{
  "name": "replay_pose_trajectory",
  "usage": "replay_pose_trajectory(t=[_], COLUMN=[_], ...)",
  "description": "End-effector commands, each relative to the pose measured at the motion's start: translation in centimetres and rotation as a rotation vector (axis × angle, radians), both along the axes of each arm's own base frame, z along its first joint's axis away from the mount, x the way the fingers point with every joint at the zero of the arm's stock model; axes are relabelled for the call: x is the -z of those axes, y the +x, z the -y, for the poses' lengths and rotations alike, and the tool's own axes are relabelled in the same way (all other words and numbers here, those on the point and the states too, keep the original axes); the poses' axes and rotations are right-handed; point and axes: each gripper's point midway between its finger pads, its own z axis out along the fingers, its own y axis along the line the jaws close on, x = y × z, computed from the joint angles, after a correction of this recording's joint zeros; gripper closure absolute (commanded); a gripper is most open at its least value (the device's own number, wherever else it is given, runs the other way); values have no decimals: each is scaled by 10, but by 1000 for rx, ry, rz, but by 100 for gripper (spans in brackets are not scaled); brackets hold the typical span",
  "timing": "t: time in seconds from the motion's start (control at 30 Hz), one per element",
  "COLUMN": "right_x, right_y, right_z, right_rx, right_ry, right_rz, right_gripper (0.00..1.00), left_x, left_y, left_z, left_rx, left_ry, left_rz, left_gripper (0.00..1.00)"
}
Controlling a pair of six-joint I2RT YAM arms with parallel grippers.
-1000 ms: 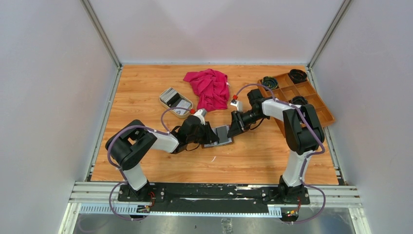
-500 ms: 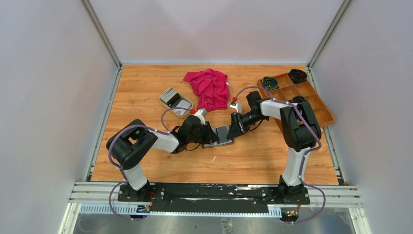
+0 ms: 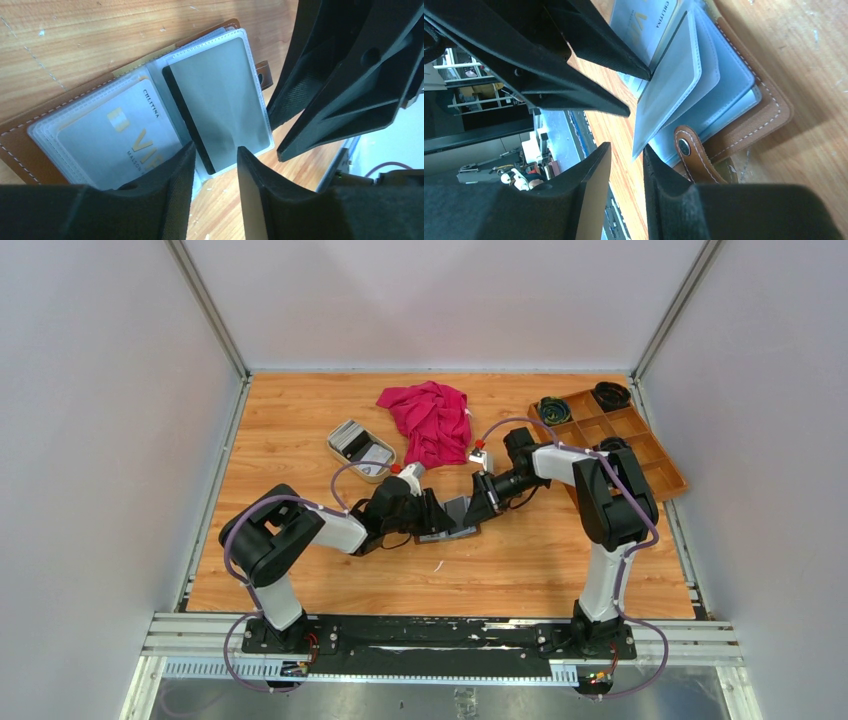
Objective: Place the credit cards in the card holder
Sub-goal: Turn over the card slot in the card holder.
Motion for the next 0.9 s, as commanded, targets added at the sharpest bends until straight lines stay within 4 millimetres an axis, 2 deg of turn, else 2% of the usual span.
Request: replay_pose_trajectory(t=[0.0, 0.27, 0.53, 0.87], right_x=[-12, -21, -22, -20], right_y=[-2, -4, -5, -7], right_z=[-10, -16, -23, -32], right_rx=[-31, -54, -77, -98], right_ry=[49, 79, 93, 111], right_rz=[2, 29, 24, -7], right_gripper=[67, 66, 66, 66], left_x=[-5, -16, -17, -7], left_y=[-1, 2, 8, 13], left_z=[-2, 1, 6, 5], left_rx=[-11, -18, -15, -28], left_ry=[-59, -159, -211, -205], left_rz=[-11, -20, -34, -60], left_gripper=[53, 29, 22, 21])
